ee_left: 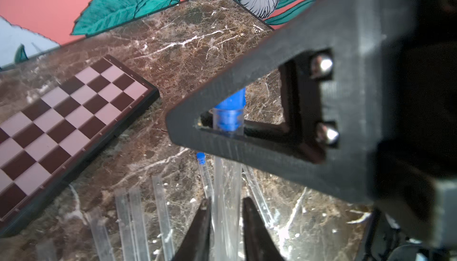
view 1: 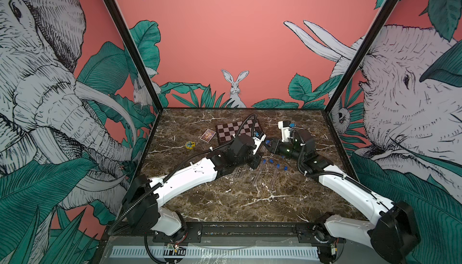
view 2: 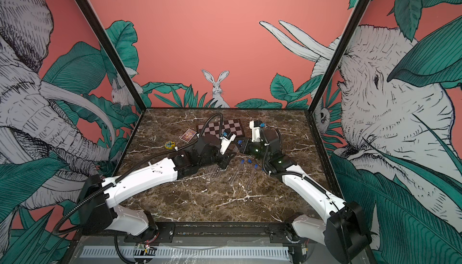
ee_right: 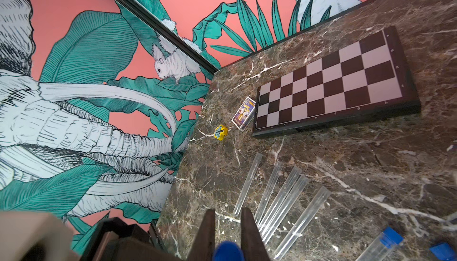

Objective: Remove stoppers from test tubes
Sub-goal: Pick up the test tube at the center of the board.

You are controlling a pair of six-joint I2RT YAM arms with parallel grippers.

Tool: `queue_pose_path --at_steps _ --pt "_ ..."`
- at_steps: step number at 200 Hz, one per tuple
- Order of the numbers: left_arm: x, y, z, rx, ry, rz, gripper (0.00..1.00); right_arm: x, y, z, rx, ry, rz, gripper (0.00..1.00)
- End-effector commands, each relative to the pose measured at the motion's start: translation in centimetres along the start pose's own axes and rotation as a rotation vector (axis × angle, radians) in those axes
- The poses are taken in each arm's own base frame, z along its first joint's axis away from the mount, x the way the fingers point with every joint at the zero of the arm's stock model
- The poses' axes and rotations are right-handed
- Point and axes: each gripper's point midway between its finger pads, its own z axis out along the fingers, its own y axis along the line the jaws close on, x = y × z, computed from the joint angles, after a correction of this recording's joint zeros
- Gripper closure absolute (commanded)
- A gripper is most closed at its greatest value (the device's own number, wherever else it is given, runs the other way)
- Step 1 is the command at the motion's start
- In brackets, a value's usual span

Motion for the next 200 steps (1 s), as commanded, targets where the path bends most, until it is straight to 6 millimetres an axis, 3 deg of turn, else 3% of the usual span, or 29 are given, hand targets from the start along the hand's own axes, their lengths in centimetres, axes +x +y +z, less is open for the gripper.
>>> queue_pose_path --at_steps 1,17,60,109,157,200 --pt "-2.8 -0.5 -2.1 0.012 -0.101 0.003 0.64 -1.8 1.9 -1.2 -0.031 -0.069 -0.036 0.93" --pt "-2.5 -0.6 -1.9 0.020 -0.108 0.001 0.56 -2.3 2.1 -1.7 -0.025 -0.093 -0.041 0.93" --pt "-1.7 -1.6 -0.4 0.083 -0.098 -0.011 0.56 -3.1 2.9 -3.3 -0.032 -0.147 -0.038 0.93" --pt "-2.6 -2.6 0.3 0.128 -0.119 -0.003 0.61 -3.0 3.0 -3.9 -0.036 -0.155 -0.017 0.92" --pt "-2.4 -2.9 0.9 0.137 -0.107 -0.002 0.72 -2.9 3.2 -4.0 -0.055 -0.160 0.001 0.92" --pt "-2.7 -2.9 0.5 0.136 -0.117 0.007 0.94 -2.8 3.1 -4.2 -0.049 -0.163 -0.001 0.88"
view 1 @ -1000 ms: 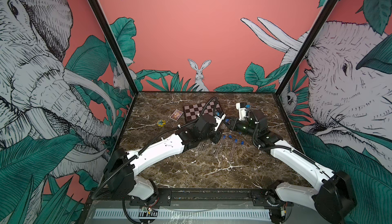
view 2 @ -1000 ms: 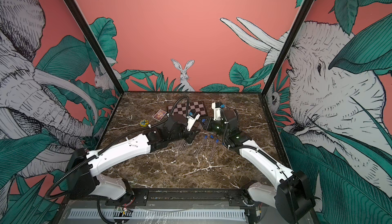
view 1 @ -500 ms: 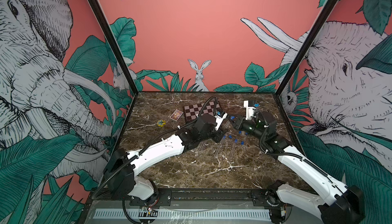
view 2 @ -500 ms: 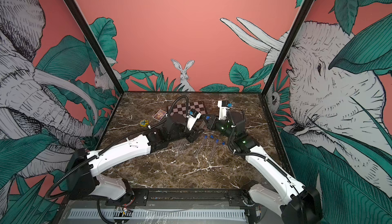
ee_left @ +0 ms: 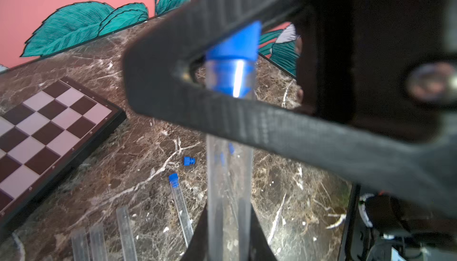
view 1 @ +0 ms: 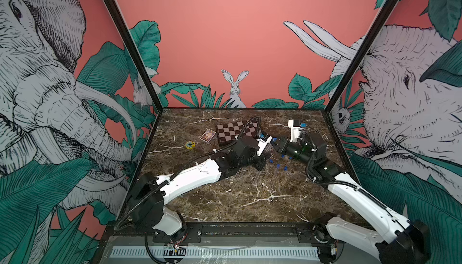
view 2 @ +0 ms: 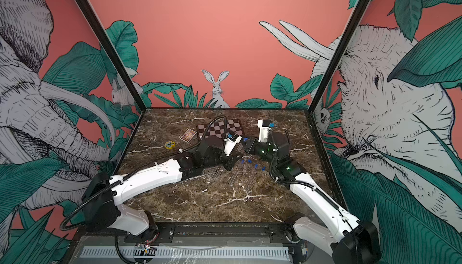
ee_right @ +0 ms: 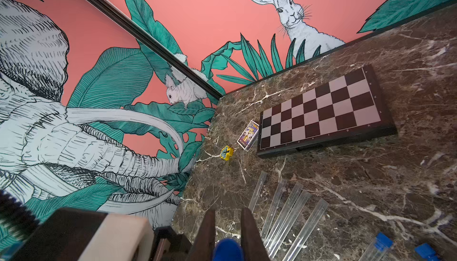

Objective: Remove stoppers from test tubes
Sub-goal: Pick up the test tube at the center of the board, then open the stopper on the test tube.

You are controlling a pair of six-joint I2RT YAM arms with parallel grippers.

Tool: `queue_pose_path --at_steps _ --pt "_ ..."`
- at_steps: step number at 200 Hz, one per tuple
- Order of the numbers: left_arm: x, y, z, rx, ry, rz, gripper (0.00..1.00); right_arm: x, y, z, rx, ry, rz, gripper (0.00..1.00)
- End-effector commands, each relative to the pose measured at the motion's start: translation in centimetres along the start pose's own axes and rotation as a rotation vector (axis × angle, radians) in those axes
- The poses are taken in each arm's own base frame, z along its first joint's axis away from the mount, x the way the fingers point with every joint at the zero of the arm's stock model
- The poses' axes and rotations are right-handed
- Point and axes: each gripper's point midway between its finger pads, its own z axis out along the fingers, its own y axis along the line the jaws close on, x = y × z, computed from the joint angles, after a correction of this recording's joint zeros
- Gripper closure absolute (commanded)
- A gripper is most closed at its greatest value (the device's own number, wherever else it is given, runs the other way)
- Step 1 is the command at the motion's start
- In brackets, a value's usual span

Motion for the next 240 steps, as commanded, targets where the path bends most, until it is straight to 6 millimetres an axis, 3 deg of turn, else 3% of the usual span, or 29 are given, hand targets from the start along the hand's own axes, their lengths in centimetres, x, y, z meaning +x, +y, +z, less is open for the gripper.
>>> queue_pose_path --at_steps 1,12,28,50,77,122,163,240 --pt "-2.0 -0.3 -0.8 0.008 -0.058 0.001 0.94 -0.7 1.1 -0.5 -0.036 -0.037 -0.003 0.88" --pt "-2.2 -0.4 -1.0 0.010 -0.061 0.004 1.00 -0.8 0.9 -0.7 -0.021 -0.046 -0.008 0.81" --pt "-2.2 -0.5 -1.2 0.013 -0.059 0.011 1.00 -1.1 0.6 -1.0 -0.002 -0.062 -0.014 0.76" --pt "-1.7 -0.5 -1.3 0.016 -0.039 0.017 1.00 -1.9 0.4 -1.8 0.048 -0.089 -0.031 0.59" --pt "-0.4 -0.8 -1.1 0.028 0.000 0.030 1.00 -3.5 0.5 -2.8 0.109 -0.127 -0.038 0.53" --pt "0.5 -1.5 -1.2 0.045 0.021 0.037 1.00 -3.2 0.1 -1.6 0.150 -0.052 0.060 0.52" --pt "0.2 -1.8 -1.1 0.053 0.014 0.043 1.00 -2.9 0.0 -0.6 0.153 -0.015 0.087 0.55" --pt "0.2 -2.2 -1.0 0.063 0.019 0.051 1.00 -2.8 0.0 0.3 0.133 -0.005 0.102 0.73"
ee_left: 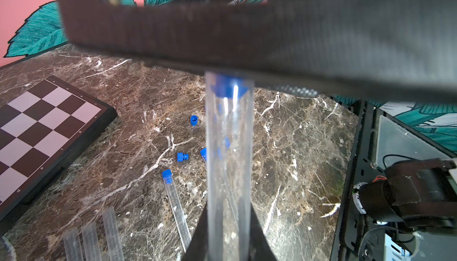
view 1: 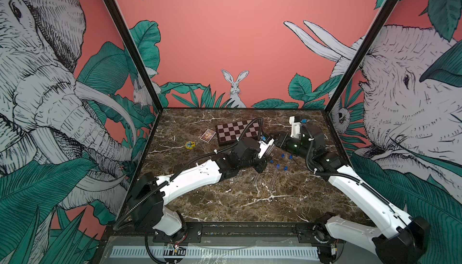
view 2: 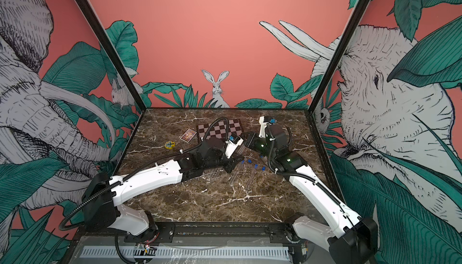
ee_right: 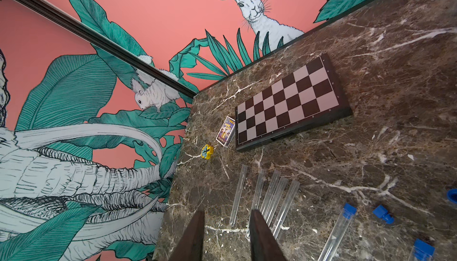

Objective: Remove stoppers from test tubes
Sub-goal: Open the stopper on the test tube.

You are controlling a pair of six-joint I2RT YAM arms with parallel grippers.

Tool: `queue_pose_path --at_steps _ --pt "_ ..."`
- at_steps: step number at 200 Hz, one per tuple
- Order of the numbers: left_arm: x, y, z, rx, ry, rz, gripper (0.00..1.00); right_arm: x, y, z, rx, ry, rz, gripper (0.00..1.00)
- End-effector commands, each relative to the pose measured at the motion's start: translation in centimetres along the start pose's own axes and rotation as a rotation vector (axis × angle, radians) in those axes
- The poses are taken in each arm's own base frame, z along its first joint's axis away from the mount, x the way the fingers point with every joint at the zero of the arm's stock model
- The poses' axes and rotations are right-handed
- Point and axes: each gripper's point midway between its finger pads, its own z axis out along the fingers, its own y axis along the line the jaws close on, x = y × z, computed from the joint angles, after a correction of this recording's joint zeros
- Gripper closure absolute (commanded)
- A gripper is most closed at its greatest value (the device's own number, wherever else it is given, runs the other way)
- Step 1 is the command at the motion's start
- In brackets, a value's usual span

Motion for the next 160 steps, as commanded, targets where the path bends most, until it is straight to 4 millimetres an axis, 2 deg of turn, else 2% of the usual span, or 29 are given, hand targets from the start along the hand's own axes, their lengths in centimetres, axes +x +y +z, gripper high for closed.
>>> queue_pose_path --at_steps 1,19,36,53,85,160 --pt "-0.57 -0.77 -0.89 0.022 -0.008 0.014 1.00 -1.46 1.60 -0.22 -0.050 -0.038 0.018 0.73" --pt "-0.46 -0.76 -0.85 0.024 -0.004 0.013 1.00 -1.51 1.59 -0.10 -0.049 -0.040 0.020 0.73" --pt "-0.43 -0.80 -0.83 0.026 -0.003 0.013 1.00 -1.65 1.49 -0.10 -0.044 -0.047 0.021 0.63" --pt "-0.29 -0.83 -0.76 0.028 0.000 0.012 1.00 -1.87 1.47 -0.23 -0.039 -0.059 0.020 0.60" --pt "-0.22 -0.97 -0.64 0.036 0.000 0.006 1.00 -2.26 1.60 -0.15 -0.037 -0.070 0.018 0.64" --pt "-0.79 -1.18 -0.74 0.041 -0.015 0.010 1.00 -1.57 1.44 0.58 -0.049 -0.040 0.034 0.71"
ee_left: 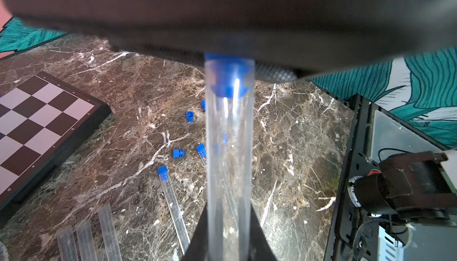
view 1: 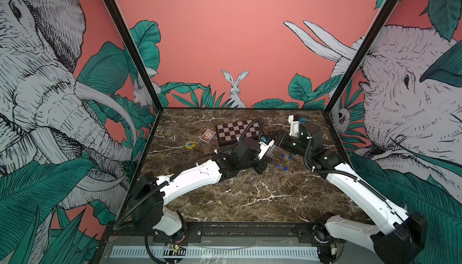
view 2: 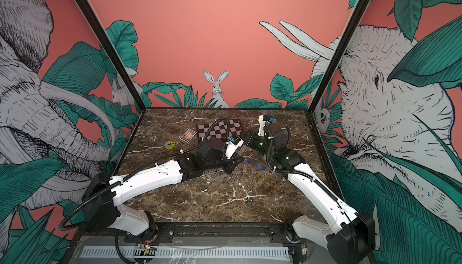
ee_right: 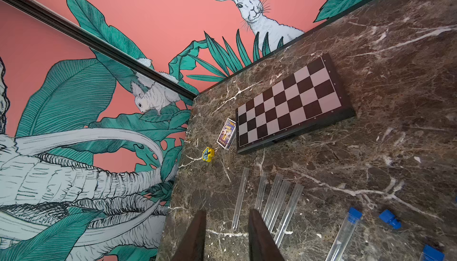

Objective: Remove stoppers from test tubes
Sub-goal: Open the stopper on the test tube.

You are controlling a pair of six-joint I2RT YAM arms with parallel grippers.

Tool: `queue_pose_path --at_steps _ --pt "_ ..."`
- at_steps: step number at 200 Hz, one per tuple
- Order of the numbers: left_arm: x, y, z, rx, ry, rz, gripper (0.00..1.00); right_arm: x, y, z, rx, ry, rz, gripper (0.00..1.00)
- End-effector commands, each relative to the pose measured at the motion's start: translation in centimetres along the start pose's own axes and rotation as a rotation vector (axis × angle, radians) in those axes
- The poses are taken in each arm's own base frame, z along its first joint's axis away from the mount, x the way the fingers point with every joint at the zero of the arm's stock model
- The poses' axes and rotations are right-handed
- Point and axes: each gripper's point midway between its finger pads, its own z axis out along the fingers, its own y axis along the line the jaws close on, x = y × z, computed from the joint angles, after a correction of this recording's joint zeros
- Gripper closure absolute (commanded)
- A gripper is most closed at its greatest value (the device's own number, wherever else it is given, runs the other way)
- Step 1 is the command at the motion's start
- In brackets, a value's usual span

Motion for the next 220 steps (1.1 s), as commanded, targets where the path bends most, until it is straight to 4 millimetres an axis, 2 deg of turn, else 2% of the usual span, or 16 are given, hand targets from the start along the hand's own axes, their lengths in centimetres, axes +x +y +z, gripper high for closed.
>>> queue_pose_path --at_steps 1,59,102,179,220 --pt "-1.2 -0.7 -0.8 0.021 -0.033 0.010 1.00 -1.1 1.4 -0.1 -0.050 -0.033 0.015 0.71" --pt "-1.5 -0.8 -0.8 0.018 -0.039 0.013 1.00 -0.8 1.2 0.2 -0.053 -0.022 0.025 0.78" --pt "-1.9 -0.8 -1.0 0.017 -0.048 0.018 1.00 -0.6 0.9 0.3 -0.050 -0.018 0.029 0.79" --pt "-1.8 -0.9 -1.0 0.019 -0.045 0.018 1.00 -0.3 0.8 0.5 -0.059 -0.011 0.043 1.00" --pt "-0.7 -0.3 -0.7 -0.005 -0.020 0.027 1.00 -0.8 0.8 0.0 -0.057 -0.038 0.052 1.00"
